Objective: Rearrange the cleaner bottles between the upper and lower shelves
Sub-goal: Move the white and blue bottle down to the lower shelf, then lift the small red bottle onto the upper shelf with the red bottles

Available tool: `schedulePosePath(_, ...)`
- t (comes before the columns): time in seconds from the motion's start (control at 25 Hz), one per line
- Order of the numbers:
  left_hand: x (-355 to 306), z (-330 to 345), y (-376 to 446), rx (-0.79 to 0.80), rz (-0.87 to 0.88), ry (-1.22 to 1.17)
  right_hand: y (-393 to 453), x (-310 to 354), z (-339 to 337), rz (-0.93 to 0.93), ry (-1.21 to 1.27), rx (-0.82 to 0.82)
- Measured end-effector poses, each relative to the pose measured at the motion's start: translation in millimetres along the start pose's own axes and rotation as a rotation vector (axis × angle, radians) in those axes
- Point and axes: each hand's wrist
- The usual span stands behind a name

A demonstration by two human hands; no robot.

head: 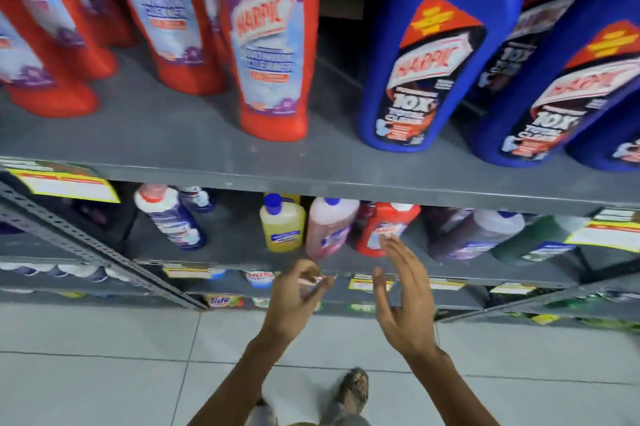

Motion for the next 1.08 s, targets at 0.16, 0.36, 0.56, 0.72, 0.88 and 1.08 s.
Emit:
schedulePosePath(0.16, -50, 84, 17, 0.003, 0.119, -0.029, -13, -98, -27, 0.266, -0.09, 0.11)
schedulePosePath(0.36, -74, 134, 56, -0.013, 0.102, 0.094, -8, -170, 0, 0.252, -0.198, 0.302)
schedulePosePath(0.56, -73, 149, 68, -0.041, 0.0, 0.064, -13, -204, 31, 0.208, -0.283, 0.47)
schedulePosePath(0.72, -58, 139, 70, -0.01, -0.055, 0.038, -20, -207, 37, 0.16, -0.421, 0.494)
schedulePosePath(0.88, -84, 114, 52, 0.091, -0.033, -0.004, -18, -206, 36, 0.137, -0.427, 0.507)
schedulePosePath(1.08, -142, 27, 4, 0.12, -0.017, -0.05, -16, -182, 30, 0.159, -0.27, 0.453)
Point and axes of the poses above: each hand's wrist, its own y-axis towards the middle knuckle, its own z-axis out of the palm, x = y × z, and after that the axes turned 11 degrees about -x, right-handed
